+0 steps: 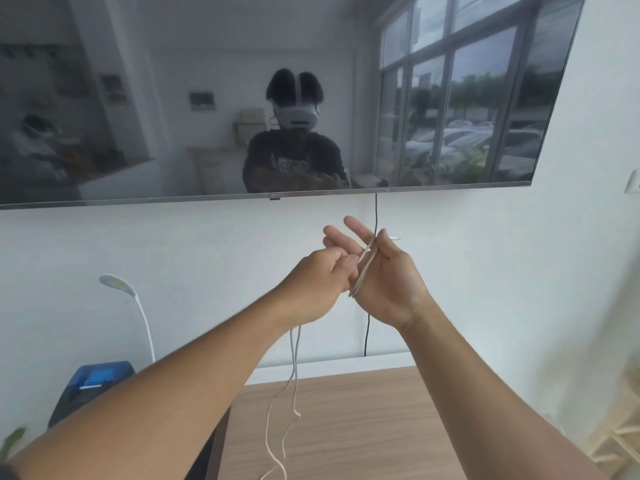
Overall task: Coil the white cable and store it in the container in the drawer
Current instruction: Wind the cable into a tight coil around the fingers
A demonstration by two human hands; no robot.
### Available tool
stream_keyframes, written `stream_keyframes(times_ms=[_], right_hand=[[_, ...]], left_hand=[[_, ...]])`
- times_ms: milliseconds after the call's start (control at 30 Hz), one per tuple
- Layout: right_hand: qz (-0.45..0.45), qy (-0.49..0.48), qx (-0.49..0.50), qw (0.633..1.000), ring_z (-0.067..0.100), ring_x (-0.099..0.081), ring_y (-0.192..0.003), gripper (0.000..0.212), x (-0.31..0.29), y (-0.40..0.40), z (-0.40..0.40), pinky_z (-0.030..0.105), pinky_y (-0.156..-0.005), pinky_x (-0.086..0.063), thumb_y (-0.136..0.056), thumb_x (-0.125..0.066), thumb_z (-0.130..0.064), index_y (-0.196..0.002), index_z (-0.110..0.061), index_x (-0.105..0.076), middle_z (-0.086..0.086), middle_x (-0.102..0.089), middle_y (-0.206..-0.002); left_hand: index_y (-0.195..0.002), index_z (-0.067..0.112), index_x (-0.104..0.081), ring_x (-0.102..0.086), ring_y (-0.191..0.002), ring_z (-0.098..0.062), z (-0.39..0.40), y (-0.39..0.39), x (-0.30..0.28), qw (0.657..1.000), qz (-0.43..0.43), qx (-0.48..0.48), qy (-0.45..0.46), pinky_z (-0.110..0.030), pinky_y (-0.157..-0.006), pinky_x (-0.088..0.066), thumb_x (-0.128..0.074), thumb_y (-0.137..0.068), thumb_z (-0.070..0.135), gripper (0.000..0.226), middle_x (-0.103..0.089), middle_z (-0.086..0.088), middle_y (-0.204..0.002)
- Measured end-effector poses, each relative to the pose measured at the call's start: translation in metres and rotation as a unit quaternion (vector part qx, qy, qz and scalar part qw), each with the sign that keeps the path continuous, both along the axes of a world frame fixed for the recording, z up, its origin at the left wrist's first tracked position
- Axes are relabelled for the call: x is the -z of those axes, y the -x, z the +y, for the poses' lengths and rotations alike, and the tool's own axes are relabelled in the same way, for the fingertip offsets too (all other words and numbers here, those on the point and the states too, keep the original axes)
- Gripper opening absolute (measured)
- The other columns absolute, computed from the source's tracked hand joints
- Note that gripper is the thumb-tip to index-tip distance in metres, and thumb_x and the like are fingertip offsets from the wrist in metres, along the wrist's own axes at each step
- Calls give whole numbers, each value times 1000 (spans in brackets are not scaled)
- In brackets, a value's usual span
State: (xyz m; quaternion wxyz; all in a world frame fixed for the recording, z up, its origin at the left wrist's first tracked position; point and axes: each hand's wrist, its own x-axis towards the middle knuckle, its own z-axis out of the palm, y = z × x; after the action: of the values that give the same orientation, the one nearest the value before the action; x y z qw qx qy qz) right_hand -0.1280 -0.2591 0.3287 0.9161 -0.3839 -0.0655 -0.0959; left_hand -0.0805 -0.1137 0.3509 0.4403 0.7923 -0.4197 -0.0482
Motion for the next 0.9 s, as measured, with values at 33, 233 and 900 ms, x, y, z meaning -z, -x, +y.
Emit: stream_keyframes(times_ms=[33,233,900], right_hand=[[-10,-18,1,1000,28,-57,-135,53,-3,0,3,48,-102,-46,-111,-23,-46,-137,-13,-56,14,-62,-143],[8,-69,65,996,20,-75,-95,39,-14,4,15,28,-73,-61,-110,-39,-38,-119,-10,-64,2,-75,-79],[-64,37,-199,977,4,-53,-28,44,-22,35,9,19,-34,-49,-111,-25,-43,-107,-14,-58,-1,-67,-51]], left_hand=[[-82,22,-57,-50,-47,5,1,2,5,1000,7,3,10,-22,-53,-37,-41,-106,40,34,-57,25,-55],[-81,25,-56,-32,-39,-3,9,14,24,997,32,11,66,-17,-43,-27,-41,-105,40,32,-43,17,-46],[-59,27,-43,-20,-49,-17,36,7,52,944,324,59,2,-26,-49,-31,-44,-96,67,55,-25,6,-58]])
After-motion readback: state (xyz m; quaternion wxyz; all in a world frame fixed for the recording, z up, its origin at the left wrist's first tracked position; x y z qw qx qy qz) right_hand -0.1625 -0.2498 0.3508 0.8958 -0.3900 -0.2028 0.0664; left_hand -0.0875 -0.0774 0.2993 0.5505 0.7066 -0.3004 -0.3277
